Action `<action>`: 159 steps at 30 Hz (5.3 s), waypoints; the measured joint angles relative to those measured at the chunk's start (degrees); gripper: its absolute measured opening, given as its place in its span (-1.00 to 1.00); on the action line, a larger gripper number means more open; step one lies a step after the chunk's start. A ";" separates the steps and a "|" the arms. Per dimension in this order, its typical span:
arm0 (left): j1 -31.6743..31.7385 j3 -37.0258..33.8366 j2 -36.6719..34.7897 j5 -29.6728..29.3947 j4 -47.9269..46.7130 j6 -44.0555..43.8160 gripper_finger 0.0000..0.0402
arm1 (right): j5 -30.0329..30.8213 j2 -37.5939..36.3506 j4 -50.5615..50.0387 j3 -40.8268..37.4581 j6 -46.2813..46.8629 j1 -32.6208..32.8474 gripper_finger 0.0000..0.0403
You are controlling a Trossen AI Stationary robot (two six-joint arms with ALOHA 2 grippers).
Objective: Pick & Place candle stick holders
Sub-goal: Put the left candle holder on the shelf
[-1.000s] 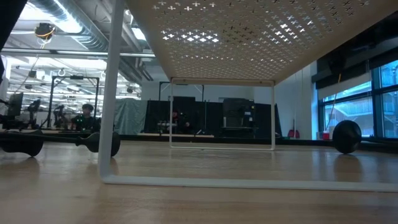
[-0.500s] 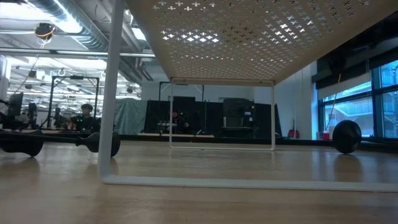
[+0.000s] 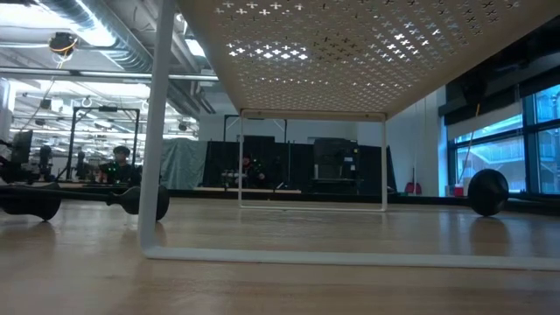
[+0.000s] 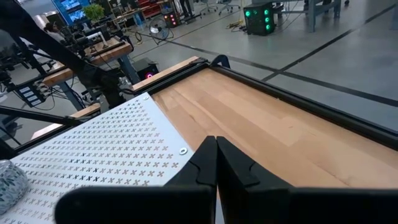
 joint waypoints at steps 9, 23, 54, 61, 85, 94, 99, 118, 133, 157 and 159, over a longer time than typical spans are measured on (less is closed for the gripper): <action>-5.82 -18.79 -2.86 -14.32 0.06 -18.26 0.72 | 0.02 0.00 0.23 0.00 -1.46 -0.02 -0.99; -8.79 -58.56 -20.59 -15.73 15.96 -42.35 0.70 | 3.39 0.00 2.17 0.00 -4.07 -0.40 -0.99; 25.48 -101.76 -62.62 21.45 83.25 12.49 0.71 | 2.82 -0.02 1.34 0.00 -4.11 -1.20 -0.99; 22.66 -100.30 -58.99 27.13 67.67 -2.93 0.71 | 2.82 -0.01 1.01 0.00 -3.07 -1.17 -0.99; 19.38 -100.12 -47.35 44.58 69.57 -18.42 0.71 | 2.86 1.07 -0.04 0.00 -2.75 -1.18 -0.99; 19.38 -100.12 -44.14 49.14 74.00 -19.11 0.71 | 2.91 1.07 -0.04 0.00 -2.75 -1.20 -0.99; 19.38 -100.12 -41.57 51.39 73.95 -20.70 0.71 | 2.91 1.07 -0.04 0.00 -2.75 -1.20 -0.99; 19.38 -100.12 -38.27 52.64 78.17 -19.40 0.58 | 2.91 1.07 -0.04 0.00 -2.77 -1.18 -0.99; 19.38 -100.12 -38.27 52.46 78.73 -19.27 0.53 | 2.90 1.07 -0.04 0.00 -2.78 -1.18 -0.99; 19.38 -100.12 -38.29 52.44 78.66 -19.29 0.53 | 2.89 1.07 -0.04 0.00 -2.78 -1.18 -0.99; 19.38 -100.12 -38.29 52.46 78.66 -19.29 0.53 | 2.89 1.07 -0.04 0.00 -2.78 -1.18 -0.99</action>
